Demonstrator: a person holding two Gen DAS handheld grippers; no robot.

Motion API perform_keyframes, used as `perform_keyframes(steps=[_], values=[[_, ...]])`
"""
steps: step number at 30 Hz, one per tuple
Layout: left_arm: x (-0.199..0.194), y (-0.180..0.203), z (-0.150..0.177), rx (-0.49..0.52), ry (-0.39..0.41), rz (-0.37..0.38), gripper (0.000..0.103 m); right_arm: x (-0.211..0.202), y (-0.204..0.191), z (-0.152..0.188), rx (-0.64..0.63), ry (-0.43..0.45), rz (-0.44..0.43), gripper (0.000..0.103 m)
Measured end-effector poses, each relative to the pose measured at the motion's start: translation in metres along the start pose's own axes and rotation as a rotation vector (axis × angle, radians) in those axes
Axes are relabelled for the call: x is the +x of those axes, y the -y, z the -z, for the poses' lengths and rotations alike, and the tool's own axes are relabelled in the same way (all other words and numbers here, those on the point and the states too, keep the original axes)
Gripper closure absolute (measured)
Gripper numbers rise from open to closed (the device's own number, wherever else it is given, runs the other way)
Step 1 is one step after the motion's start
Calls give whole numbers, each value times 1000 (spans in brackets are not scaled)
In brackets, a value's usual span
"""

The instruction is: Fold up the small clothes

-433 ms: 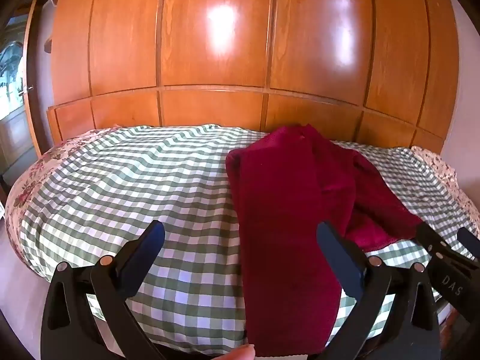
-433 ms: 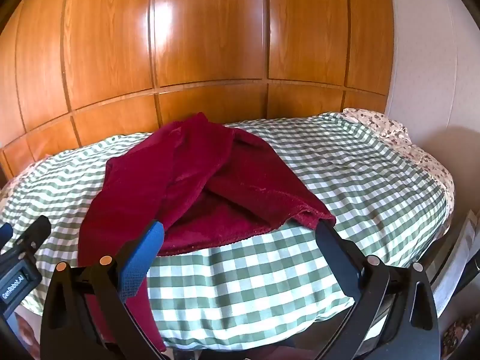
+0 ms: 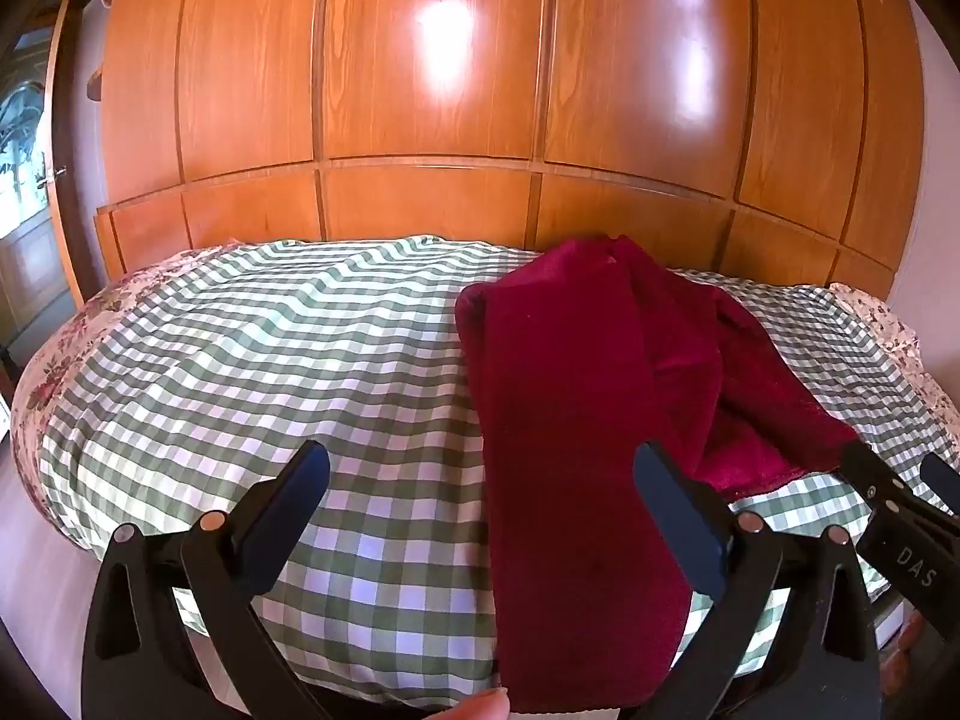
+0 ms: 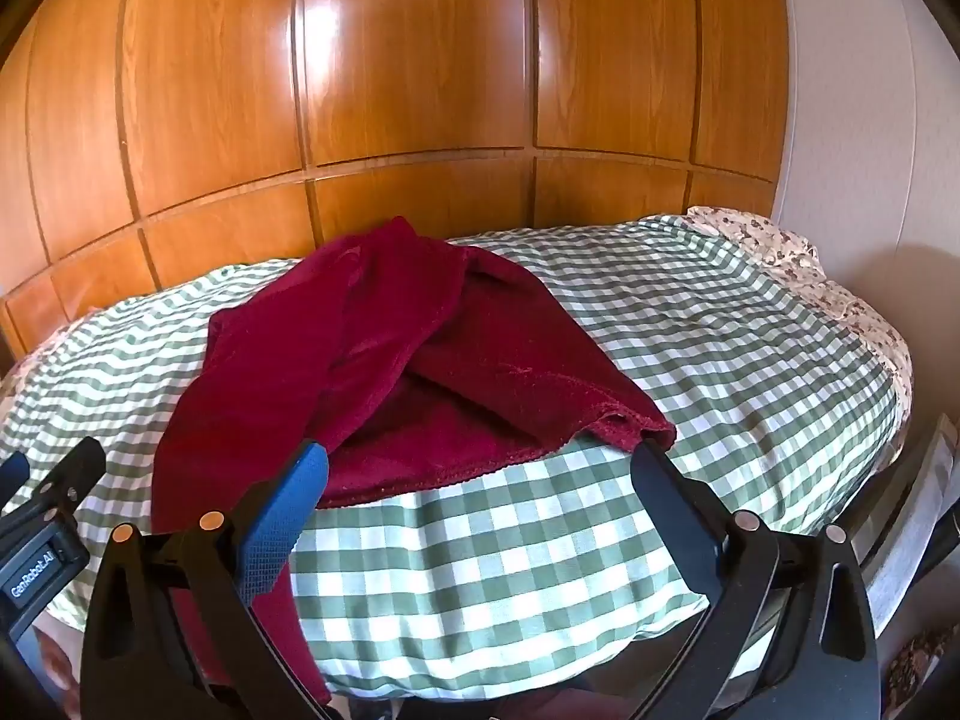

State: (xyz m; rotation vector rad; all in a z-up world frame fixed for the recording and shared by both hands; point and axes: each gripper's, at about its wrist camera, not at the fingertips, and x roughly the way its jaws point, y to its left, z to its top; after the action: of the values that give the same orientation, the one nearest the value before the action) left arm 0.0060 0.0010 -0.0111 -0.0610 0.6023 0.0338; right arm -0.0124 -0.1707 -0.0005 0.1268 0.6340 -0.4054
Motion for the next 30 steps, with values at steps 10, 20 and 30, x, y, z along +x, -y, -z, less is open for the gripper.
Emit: perform_keyframes(steps=[10,20,30], values=[[2,1,1,16,-7,1,2,3,4,2,10,-6,-6,3],[3,3,0,22,-15,1,2,7,8,3,24,-17,-9,3],[5,5,-3,28,-28,-1,2,8,7,2,26,-20,-7,3]])
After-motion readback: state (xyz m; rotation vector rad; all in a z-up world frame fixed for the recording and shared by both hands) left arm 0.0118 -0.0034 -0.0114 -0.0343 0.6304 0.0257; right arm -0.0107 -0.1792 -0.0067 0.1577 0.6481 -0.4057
